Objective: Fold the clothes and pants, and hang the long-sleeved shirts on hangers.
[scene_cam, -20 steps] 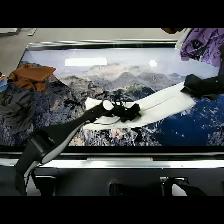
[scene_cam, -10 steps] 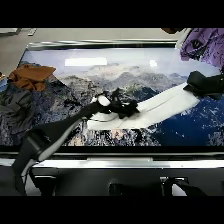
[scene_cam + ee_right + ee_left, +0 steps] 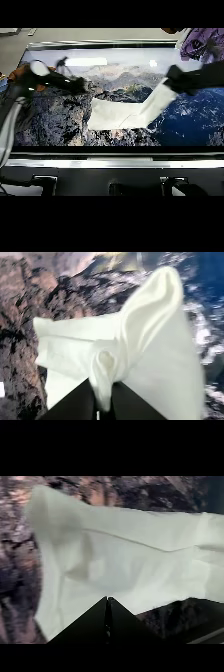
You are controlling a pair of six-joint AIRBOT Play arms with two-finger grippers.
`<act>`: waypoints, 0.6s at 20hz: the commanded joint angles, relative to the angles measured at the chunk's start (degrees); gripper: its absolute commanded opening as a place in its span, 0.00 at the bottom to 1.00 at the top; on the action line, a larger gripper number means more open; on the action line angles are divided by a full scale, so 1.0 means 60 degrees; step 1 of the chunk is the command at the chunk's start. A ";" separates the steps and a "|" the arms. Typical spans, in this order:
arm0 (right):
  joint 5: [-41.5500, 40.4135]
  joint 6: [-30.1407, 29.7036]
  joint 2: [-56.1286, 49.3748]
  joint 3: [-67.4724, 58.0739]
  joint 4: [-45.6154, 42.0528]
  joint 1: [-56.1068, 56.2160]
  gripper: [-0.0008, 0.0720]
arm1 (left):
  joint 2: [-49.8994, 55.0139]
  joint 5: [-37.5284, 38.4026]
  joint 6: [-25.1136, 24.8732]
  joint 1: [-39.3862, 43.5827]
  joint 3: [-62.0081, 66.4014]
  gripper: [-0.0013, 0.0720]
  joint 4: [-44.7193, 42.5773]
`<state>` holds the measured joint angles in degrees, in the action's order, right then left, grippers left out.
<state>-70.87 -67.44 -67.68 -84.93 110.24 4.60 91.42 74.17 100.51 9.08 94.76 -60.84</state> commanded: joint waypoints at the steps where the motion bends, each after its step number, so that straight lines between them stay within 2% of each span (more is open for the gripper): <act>1: 0.1246 0.1406 -0.0882 0.0029 -0.0685 0.2259 0.06 | -0.1005 0.1173 -0.0033 -0.1443 0.0007 0.04 -0.1049; 6: 0.2871 0.2517 -0.2594 0.0029 -0.0725 0.4401 0.06 | -0.1286 0.1472 -0.0036 -0.2157 0.0007 0.04 -0.1049; 12: 0.4018 0.3264 -0.3676 0.0022 -0.0532 0.5359 0.06 | -0.1286 0.1468 -0.0248 -0.2153 0.0007 0.04 -0.1053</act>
<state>-50.87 -50.57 -86.74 -84.77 106.67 33.95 83.92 82.59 99.50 -3.44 94.76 -66.94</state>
